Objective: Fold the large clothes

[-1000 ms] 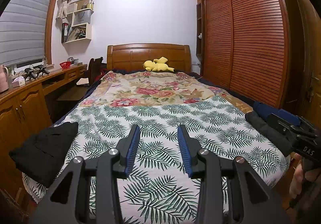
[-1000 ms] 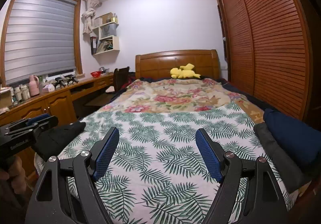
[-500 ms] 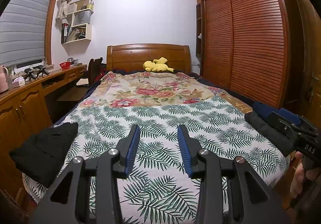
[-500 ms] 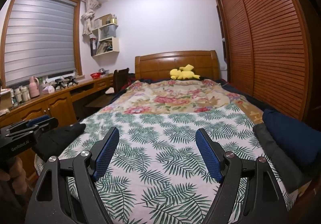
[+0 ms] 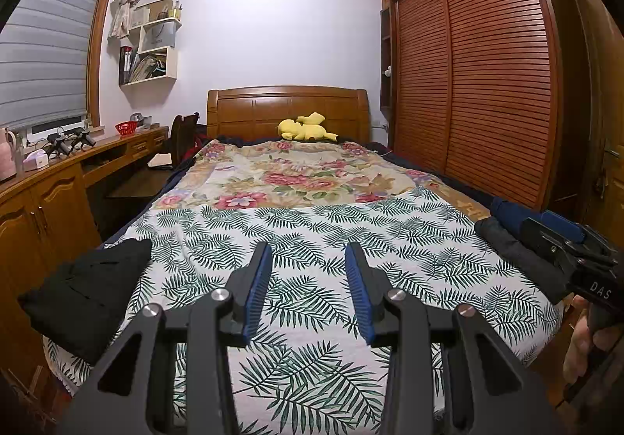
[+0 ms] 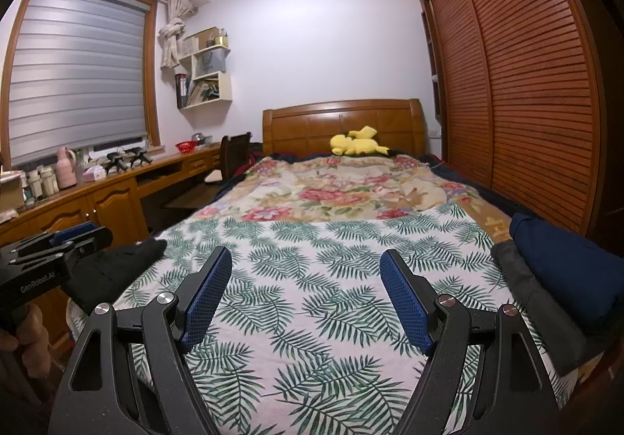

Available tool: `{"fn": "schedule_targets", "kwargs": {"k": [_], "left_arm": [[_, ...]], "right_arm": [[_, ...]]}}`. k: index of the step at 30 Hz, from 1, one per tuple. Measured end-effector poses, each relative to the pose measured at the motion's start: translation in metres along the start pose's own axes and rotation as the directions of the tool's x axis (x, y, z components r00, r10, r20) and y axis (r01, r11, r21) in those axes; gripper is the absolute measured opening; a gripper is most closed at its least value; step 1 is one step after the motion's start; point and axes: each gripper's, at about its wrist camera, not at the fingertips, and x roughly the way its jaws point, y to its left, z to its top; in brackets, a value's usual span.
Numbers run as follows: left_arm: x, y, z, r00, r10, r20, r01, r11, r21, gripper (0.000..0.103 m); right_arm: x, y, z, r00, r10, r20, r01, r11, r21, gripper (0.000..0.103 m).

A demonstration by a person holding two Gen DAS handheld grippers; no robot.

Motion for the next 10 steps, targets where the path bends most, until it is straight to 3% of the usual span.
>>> {"fn": "schedule_targets", "kwargs": {"k": [10], "left_arm": [[0.0002,0.0006,-0.0003,1.0,-0.001,0.0,0.001,1.0,0.0,0.037]], "right_arm": [[-0.0009,0.0011,0.0,1.0,-0.001,0.0,0.001,1.0,0.0,0.08]]}}
